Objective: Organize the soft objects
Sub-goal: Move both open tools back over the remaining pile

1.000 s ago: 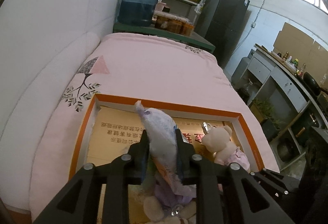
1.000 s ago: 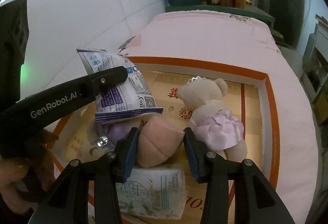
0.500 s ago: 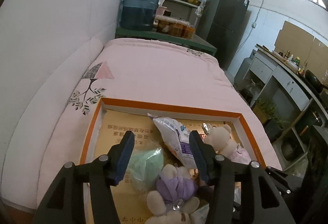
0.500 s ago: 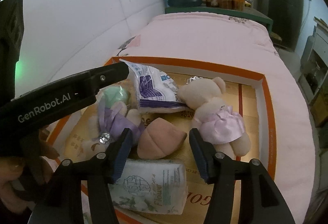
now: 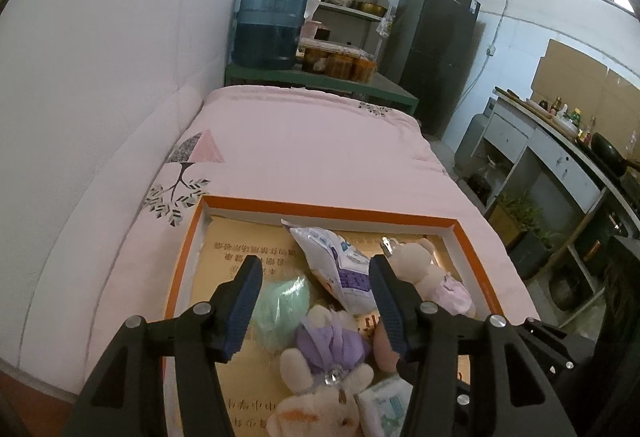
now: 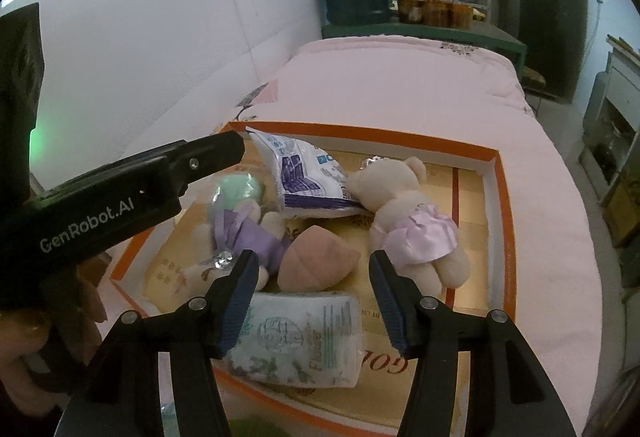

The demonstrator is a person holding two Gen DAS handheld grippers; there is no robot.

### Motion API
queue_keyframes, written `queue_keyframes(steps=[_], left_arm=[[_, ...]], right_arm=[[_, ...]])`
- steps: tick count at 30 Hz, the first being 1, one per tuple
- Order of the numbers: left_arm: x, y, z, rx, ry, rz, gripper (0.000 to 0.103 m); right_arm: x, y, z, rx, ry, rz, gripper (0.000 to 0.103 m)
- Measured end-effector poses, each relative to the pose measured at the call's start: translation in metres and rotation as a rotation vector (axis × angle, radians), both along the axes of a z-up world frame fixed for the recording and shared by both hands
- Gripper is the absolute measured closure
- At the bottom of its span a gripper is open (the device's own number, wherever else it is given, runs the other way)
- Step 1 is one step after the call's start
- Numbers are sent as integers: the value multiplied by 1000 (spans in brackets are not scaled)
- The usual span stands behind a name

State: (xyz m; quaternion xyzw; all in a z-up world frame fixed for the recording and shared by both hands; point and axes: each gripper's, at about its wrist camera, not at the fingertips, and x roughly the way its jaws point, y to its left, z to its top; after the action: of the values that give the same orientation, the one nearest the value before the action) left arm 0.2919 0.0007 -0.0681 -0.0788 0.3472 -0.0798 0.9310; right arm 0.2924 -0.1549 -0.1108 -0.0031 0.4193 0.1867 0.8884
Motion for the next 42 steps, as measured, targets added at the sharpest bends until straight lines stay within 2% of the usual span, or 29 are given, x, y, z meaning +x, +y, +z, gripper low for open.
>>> queue_keyframes(steps=[20,42], left_arm=[[-58,-8,27,28,-68,-9,48],[-125,0,43,7,-114,-11,48]], right_arm=[[-45,-10,30,34,-56,-14,44],[-102,-8,52,51,-100,7,44]])
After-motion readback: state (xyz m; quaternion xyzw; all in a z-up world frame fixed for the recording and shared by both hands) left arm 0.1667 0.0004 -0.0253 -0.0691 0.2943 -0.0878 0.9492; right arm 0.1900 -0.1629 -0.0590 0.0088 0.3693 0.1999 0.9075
